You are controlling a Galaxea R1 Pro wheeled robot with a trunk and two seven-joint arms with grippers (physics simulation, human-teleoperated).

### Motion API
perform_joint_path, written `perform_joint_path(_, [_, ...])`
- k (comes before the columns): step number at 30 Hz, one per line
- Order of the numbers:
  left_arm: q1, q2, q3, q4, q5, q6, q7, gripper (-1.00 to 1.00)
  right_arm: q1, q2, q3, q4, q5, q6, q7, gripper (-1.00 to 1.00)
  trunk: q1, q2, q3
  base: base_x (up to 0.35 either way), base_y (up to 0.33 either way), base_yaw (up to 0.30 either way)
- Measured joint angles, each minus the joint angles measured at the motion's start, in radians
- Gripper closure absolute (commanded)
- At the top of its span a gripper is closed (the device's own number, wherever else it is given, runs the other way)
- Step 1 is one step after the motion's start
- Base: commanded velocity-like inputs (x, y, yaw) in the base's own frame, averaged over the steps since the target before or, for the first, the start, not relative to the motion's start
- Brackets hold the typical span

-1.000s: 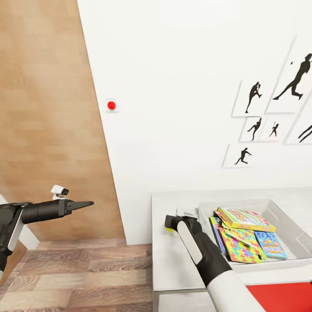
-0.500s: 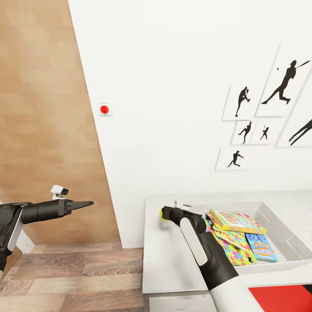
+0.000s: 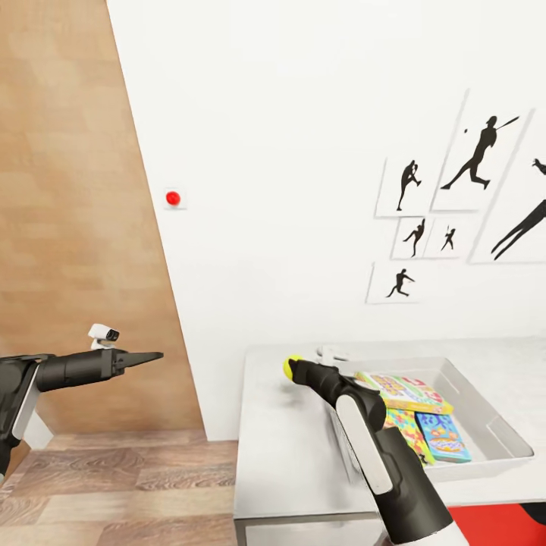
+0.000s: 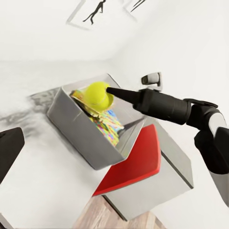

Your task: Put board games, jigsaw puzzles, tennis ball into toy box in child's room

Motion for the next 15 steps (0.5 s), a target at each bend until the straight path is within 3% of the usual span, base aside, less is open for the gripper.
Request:
perform_joint_path(6, [0.000,0.001,0.001,0.000,0.001,0.000,0.000,-1.00,0.032,-0.024,-0.054,-0.049,0.001,-0.005,0.060,1.00,0.000,0.000,0.010,0.000,-0.018,0.000])
perform_joint_path(9, [0.000,0.000,0.000,0.000,0.000,0.000,0.000,-1.00,0.042,-0.028,-0.106,-0.055,0.001,-0.005,0.104,1.00,0.000,0.000,0.015,0.000,-0.001,0.000])
perform_joint_path(15, [0.000,0.000,0.000,0.000,-0.001,0.000,0.000,-1.00,0.044,-0.028,-0.175,-0.059,0.001,-0.004,0.144,1.00,0.000,0.000,0.025,0.000,-0.072,0.000])
